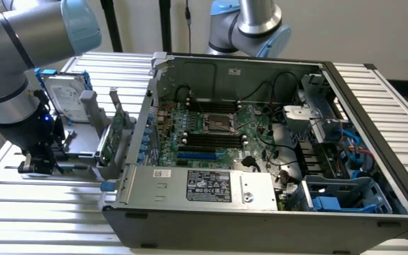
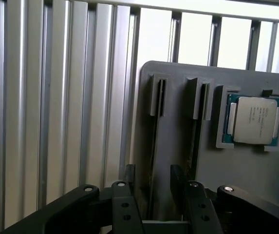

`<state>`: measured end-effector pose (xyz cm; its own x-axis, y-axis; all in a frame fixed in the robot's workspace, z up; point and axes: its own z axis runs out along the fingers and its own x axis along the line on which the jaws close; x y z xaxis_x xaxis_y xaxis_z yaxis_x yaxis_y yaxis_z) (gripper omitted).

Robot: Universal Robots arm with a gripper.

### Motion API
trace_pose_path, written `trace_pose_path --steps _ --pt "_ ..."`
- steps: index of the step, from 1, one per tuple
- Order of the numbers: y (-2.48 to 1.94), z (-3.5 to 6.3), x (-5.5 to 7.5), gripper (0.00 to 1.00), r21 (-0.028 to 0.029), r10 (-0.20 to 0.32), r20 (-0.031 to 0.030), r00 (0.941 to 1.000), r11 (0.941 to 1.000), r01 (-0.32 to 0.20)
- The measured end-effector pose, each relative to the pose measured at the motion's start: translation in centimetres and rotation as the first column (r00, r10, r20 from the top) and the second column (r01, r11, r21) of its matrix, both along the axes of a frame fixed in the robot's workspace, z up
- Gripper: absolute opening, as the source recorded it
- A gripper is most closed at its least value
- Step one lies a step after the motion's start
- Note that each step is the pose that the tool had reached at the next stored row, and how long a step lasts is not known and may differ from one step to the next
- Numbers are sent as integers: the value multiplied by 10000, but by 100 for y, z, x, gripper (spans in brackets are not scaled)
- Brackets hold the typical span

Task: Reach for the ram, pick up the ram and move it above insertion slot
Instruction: 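Pick up the ram and move it above insertion slot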

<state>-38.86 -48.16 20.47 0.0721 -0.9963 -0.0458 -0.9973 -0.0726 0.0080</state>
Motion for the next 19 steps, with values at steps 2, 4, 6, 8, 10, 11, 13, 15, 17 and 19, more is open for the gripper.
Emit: trace_pose_path --steps 2,4,6,8,10,11,13,15,17,19 --pt "10 -9 0 42 -2 0 -2 10000 10000 0" --pt "20 -18 0 42 -1 1 -4 10000 10000 -1" --pt "29 -28 0 42 -2 0 -10 10000 10000 0" --pt "32 -41 0 42 -1 1 -26 10000 10000 -1" --pt "36 -50 0 42 -2 1 -50 10000 10000 -1" --pt "37 -56 0 42 0 0 -59 10000 10000 0" --pt "38 -64 0 42 7 0 -74 10000 10000 0" --pt "38 -70 3 40 15 0 -93 10000 10000 0" --pt "39 -74 8 34 21 0 -111 9999 10000 0" --pt "38 -76 14 22 23 0 -139 9999 10000 0"
